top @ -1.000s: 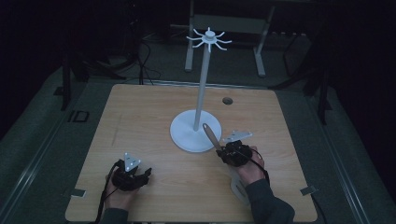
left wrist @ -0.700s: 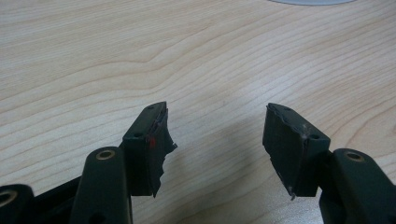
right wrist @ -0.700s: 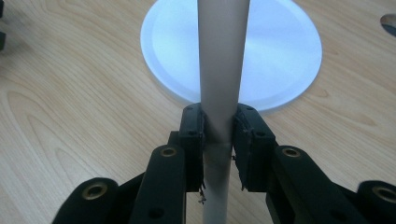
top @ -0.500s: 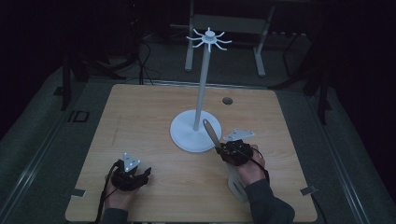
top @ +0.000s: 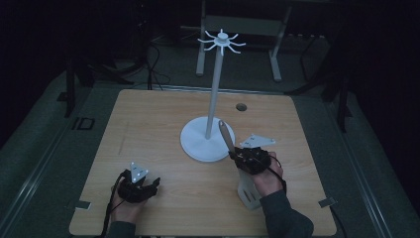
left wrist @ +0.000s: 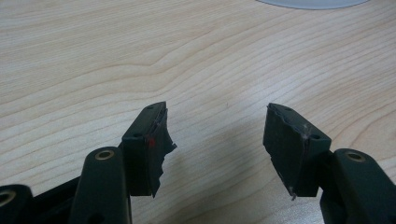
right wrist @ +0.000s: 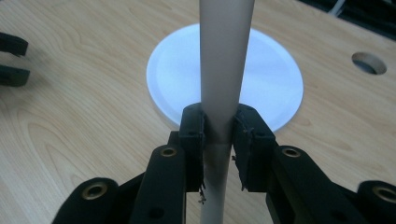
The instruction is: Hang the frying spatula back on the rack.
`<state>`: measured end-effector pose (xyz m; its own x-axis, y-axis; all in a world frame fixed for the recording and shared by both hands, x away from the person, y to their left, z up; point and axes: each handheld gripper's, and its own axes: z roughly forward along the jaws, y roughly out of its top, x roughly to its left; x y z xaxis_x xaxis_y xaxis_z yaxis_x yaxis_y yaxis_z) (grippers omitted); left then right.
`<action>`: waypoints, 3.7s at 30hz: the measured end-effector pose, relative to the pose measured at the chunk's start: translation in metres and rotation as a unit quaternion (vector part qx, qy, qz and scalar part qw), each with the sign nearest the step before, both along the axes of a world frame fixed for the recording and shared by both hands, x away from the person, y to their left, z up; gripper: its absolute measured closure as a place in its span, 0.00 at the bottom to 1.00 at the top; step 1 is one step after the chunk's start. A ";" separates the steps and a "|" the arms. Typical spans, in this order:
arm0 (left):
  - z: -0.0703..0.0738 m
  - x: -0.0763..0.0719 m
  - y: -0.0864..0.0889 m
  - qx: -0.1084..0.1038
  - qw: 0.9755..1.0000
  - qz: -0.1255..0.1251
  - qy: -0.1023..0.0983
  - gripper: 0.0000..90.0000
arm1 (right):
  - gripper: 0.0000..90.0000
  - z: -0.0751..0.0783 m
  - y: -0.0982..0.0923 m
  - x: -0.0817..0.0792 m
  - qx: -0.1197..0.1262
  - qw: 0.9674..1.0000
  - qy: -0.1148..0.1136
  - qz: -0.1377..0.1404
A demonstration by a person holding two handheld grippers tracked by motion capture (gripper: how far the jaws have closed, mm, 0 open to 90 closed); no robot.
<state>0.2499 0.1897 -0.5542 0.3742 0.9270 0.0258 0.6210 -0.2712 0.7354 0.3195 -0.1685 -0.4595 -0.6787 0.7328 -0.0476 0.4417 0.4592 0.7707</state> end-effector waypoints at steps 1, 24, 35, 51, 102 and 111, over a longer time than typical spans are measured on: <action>0.000 0.000 0.000 0.000 1.000 0.000 0.001 0.45 | 0.82 0.004 0.000 -0.002 0.003 1.000 -0.007 0.001; 0.000 0.000 0.000 0.001 1.000 0.001 0.000 0.45 | 0.82 0.024 -0.001 -0.008 0.060 0.996 -0.056 -0.015; 0.000 0.000 0.000 0.001 1.000 0.001 0.000 0.45 | 0.82 0.032 0.001 -0.010 0.077 0.994 -0.076 -0.011; 0.000 0.000 0.000 0.002 1.000 0.002 0.001 0.45 | 0.82 0.038 0.003 -0.005 0.099 0.991 -0.087 -0.013; 0.000 0.000 0.001 0.001 1.000 0.005 0.004 0.45 | 0.83 0.071 0.003 0.019 0.123 0.983 -0.138 -0.003; -0.001 0.000 0.001 0.002 1.000 0.004 0.005 0.45 | 0.83 0.083 -0.001 0.027 0.124 0.982 -0.142 -0.006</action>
